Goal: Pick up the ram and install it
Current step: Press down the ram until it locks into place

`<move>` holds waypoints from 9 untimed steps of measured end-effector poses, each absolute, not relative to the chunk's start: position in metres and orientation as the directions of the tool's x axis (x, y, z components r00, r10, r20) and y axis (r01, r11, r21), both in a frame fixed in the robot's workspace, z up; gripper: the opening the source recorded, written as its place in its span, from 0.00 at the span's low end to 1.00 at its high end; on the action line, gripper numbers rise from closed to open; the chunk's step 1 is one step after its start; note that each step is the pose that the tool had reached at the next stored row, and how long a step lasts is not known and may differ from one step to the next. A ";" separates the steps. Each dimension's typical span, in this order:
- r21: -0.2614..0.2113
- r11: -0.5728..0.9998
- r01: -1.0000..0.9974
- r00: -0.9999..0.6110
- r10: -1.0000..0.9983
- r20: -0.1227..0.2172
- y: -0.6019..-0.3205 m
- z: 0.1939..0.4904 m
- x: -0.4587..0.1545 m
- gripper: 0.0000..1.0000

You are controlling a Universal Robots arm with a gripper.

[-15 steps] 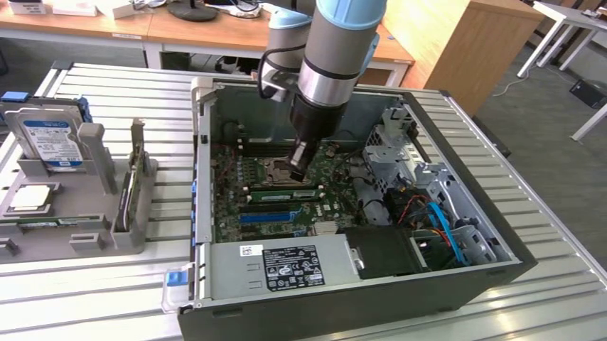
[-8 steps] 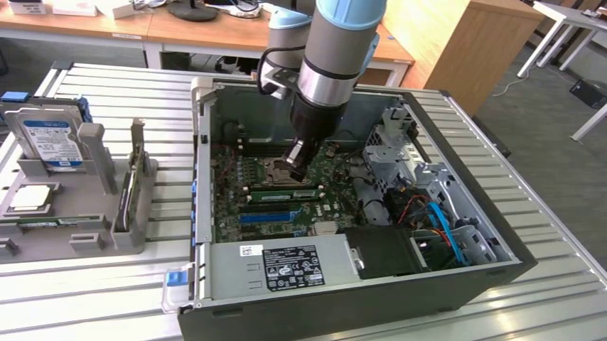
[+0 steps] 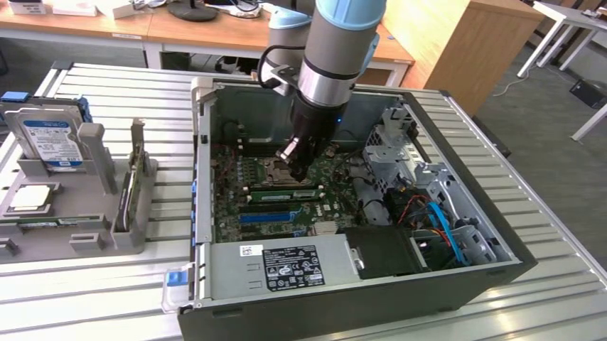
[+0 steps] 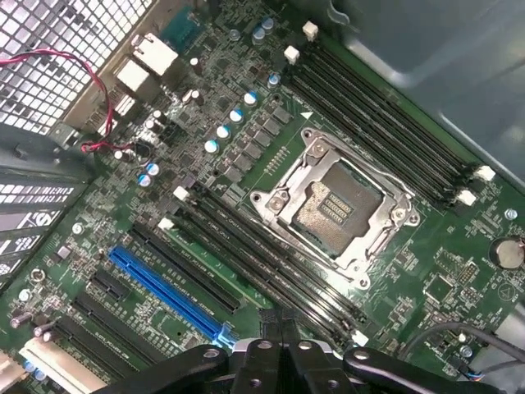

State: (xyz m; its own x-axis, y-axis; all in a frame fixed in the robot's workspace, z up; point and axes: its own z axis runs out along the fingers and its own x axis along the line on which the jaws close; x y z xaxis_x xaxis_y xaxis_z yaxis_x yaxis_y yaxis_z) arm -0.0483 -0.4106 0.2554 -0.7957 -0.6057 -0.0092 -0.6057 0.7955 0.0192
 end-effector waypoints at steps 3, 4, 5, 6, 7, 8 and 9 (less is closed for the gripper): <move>0.019 0.795 -0.606 -0.796 -0.606 -0.009 -0.411 0.255 -0.048 0.11; 0.019 0.795 -0.606 -0.796 -0.606 -0.009 -0.411 0.255 -0.048 0.11; 0.019 0.796 -0.605 -0.796 -0.605 -0.009 -0.411 0.255 -0.048 0.11; 0.019 0.799 -0.601 -0.799 -0.601 -0.009 -0.411 0.255 -0.048 0.11; 0.019 0.806 -0.591 -0.807 -0.591 -0.009 -0.411 0.255 -0.048 0.11; 0.019 0.816 -0.578 -0.816 -0.578 -0.009 -0.411 0.255 -0.048 0.11; 0.019 0.826 -0.563 -0.826 -0.563 -0.009 -0.411 0.255 -0.048 0.11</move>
